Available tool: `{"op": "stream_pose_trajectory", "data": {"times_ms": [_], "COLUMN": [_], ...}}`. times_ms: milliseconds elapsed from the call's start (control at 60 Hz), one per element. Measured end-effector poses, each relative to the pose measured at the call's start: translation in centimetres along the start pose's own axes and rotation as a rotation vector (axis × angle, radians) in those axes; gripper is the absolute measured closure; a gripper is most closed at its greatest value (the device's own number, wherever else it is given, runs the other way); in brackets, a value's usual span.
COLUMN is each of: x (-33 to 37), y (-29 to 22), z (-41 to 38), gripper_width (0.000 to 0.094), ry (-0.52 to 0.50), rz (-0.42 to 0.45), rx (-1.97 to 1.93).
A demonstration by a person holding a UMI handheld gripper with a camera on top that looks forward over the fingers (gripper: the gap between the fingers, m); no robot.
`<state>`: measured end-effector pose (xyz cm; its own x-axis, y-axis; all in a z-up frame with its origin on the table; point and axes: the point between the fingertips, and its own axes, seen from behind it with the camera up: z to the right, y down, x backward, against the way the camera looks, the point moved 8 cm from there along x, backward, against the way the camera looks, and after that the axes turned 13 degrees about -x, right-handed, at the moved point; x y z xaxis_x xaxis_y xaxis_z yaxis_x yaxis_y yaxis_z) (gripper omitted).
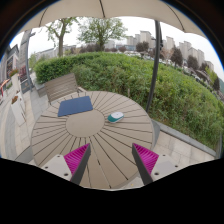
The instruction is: Arrange mouse
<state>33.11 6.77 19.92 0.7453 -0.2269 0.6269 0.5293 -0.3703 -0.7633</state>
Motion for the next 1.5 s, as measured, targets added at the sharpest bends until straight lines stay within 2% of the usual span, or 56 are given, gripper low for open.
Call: {"op": "stream_pose_trajectory", "data": {"times_ms": [200, 533, 1033, 1500], "x": [-4.5, -14.4, -28.5, -34.4], "y": [0.8, -0.2, -3.1, -6.5], "z": [0.6, -0.3, -0.7, -2.0], "gripper_width": [0.0082, 0.0083, 0.0081, 0.0081], "ry": [0.037, 0.002, -0.011, -0.061], "rz": [0.047, 0.096, 0.075, 0.028], "rx": [-0.005, 0.029, 0.023, -0.002]}}
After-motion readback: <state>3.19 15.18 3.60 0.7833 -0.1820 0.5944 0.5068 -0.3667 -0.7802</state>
